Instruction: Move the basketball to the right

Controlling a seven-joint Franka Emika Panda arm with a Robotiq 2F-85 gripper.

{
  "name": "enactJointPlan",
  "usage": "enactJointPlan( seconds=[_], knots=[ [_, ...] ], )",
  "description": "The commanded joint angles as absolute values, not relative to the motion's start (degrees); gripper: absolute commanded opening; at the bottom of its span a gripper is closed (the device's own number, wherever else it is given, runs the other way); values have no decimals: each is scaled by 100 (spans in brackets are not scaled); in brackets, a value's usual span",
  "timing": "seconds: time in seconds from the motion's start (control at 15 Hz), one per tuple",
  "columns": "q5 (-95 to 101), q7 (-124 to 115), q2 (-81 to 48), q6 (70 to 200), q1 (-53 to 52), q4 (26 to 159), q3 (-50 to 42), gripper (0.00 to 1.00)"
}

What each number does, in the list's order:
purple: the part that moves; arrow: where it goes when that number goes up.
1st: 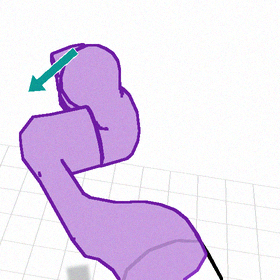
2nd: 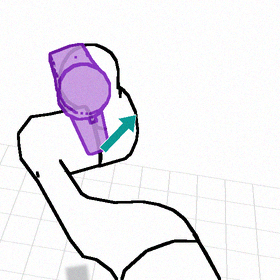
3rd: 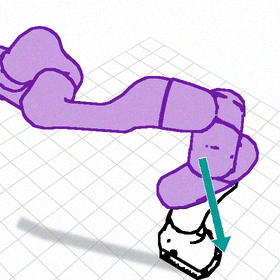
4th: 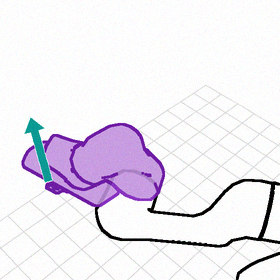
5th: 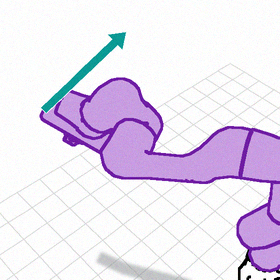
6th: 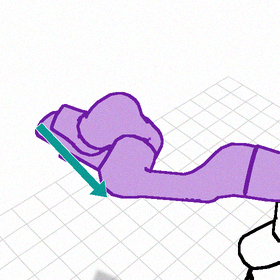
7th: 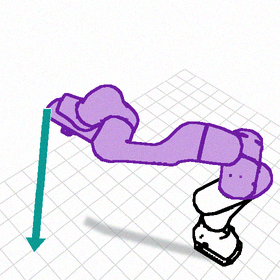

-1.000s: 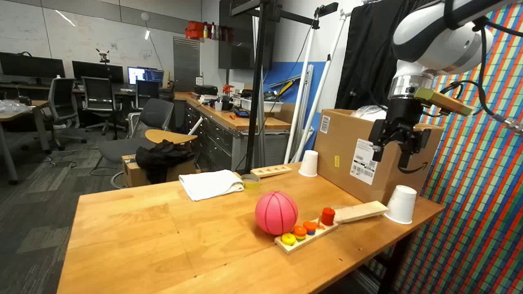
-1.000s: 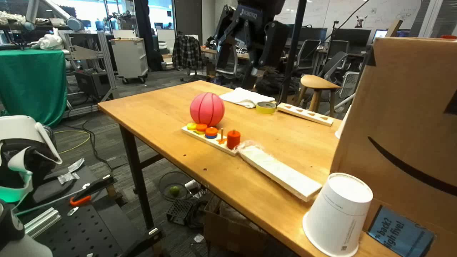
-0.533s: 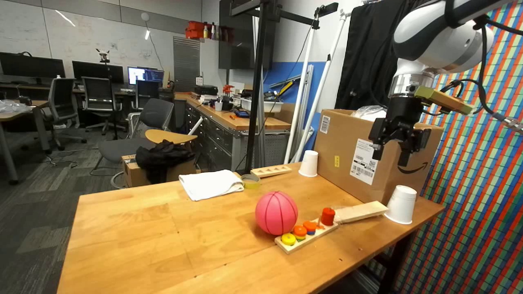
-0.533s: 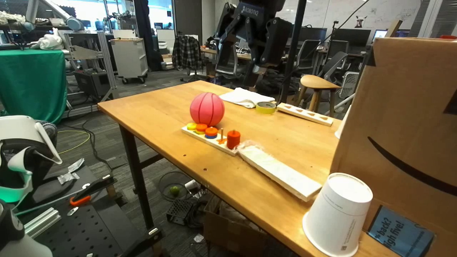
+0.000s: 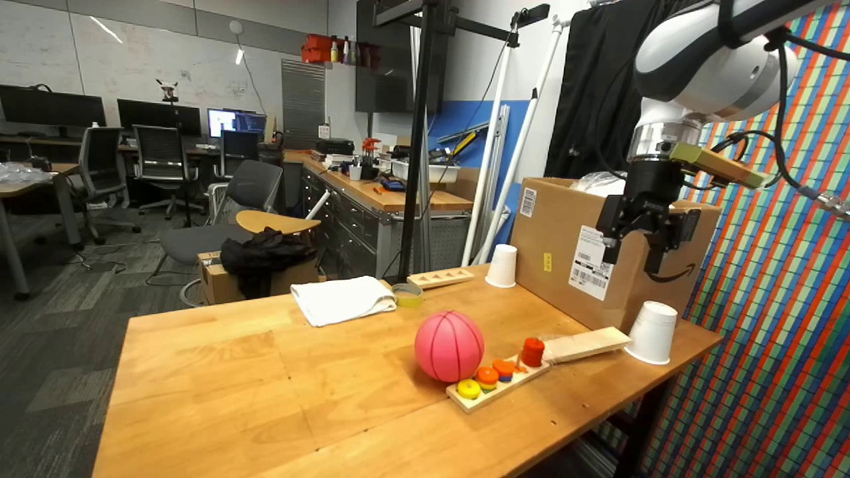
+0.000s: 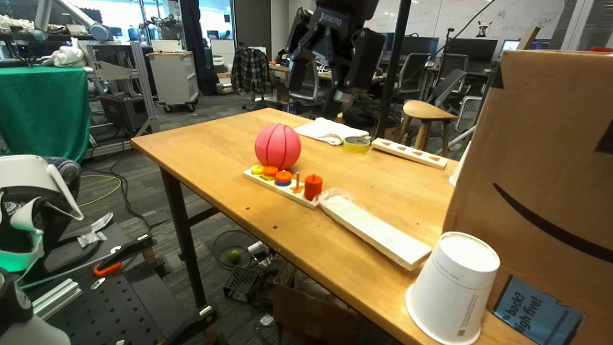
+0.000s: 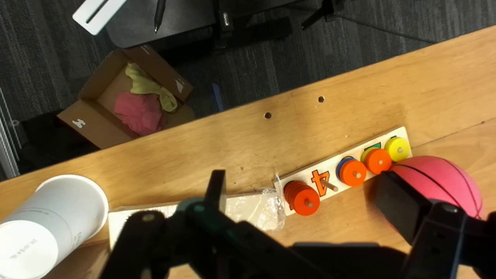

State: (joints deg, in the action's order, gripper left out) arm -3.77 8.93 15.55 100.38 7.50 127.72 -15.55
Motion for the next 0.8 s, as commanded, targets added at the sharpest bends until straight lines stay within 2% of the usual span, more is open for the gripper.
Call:
enactJointPlan(
  seconds=[0.0, 0.73],
  knots=[
    [-624, 447, 1831, 10226, 736, 13009, -1198, 100],
    [-965, -2457, 2300, 11276, 233, 14003, 458, 100]
  ],
)
